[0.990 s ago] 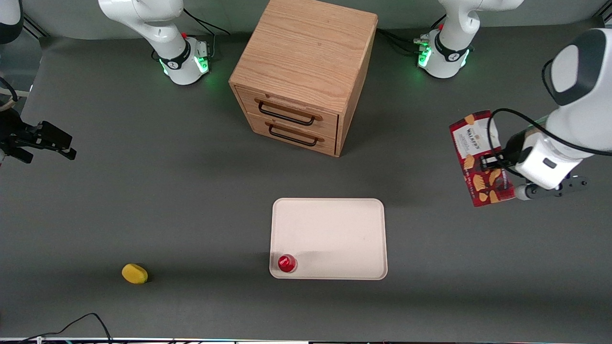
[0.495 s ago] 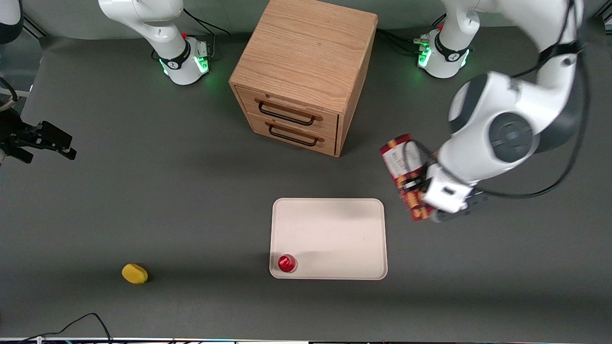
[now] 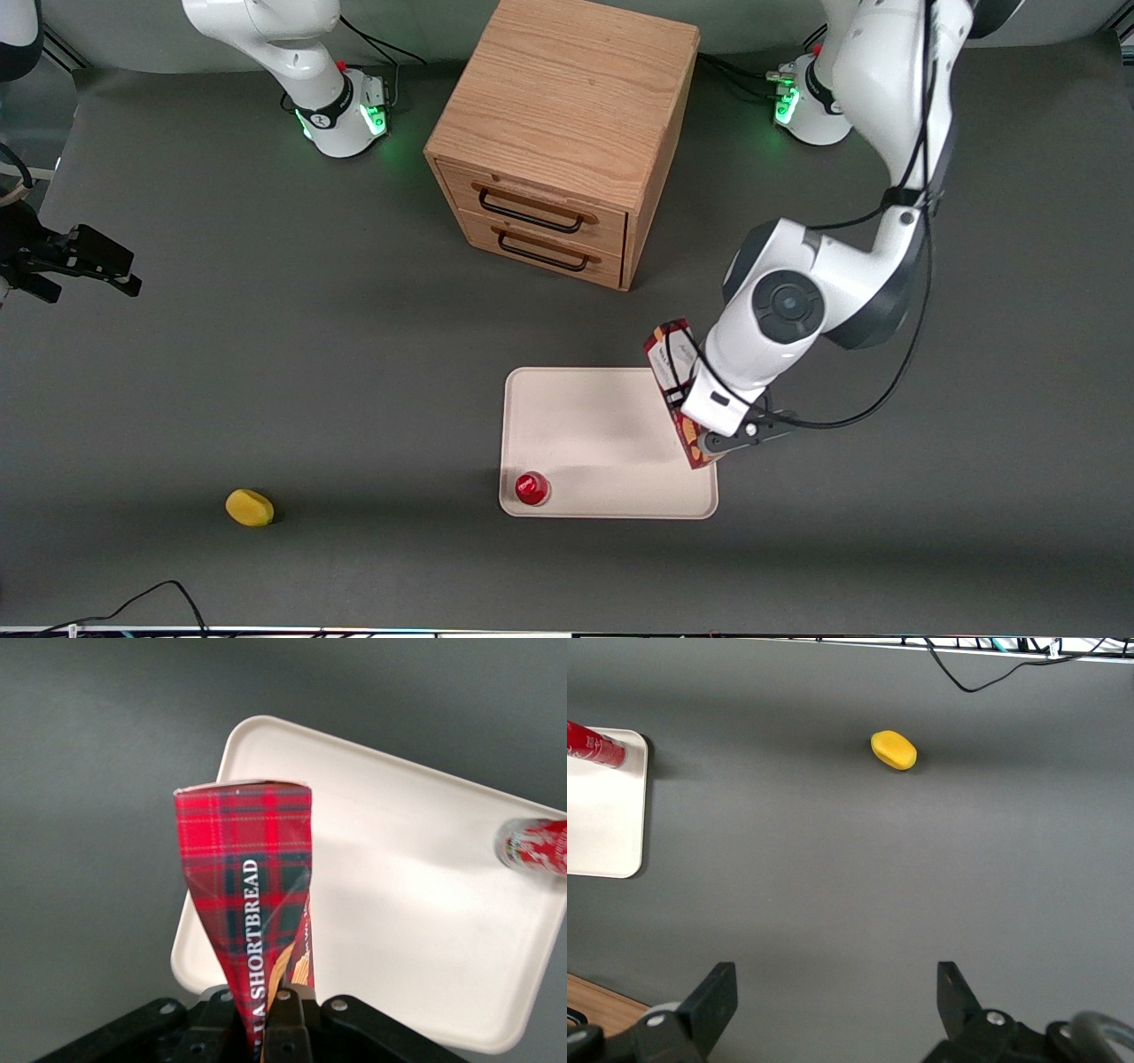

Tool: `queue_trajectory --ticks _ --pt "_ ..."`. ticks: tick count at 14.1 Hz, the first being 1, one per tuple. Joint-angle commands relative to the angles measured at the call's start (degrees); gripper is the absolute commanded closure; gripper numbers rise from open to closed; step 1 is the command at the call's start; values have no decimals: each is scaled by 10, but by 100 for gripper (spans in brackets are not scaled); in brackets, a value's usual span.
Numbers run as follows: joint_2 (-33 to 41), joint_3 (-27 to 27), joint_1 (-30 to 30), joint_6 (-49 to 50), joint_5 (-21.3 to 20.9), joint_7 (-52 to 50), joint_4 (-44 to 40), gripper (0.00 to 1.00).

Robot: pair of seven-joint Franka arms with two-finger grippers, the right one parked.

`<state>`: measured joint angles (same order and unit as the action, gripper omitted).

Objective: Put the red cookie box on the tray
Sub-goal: 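Carry the held cookie box over the white tray with the left gripper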

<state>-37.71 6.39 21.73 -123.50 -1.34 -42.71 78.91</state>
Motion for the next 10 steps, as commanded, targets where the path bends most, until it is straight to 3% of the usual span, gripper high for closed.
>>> queue_trajectory --ticks 1,10 --pt "-37 -1 2 -33 -27 -14 -24 100" --pt "-90 -1 -8 -113 -42 -11 -17 100"
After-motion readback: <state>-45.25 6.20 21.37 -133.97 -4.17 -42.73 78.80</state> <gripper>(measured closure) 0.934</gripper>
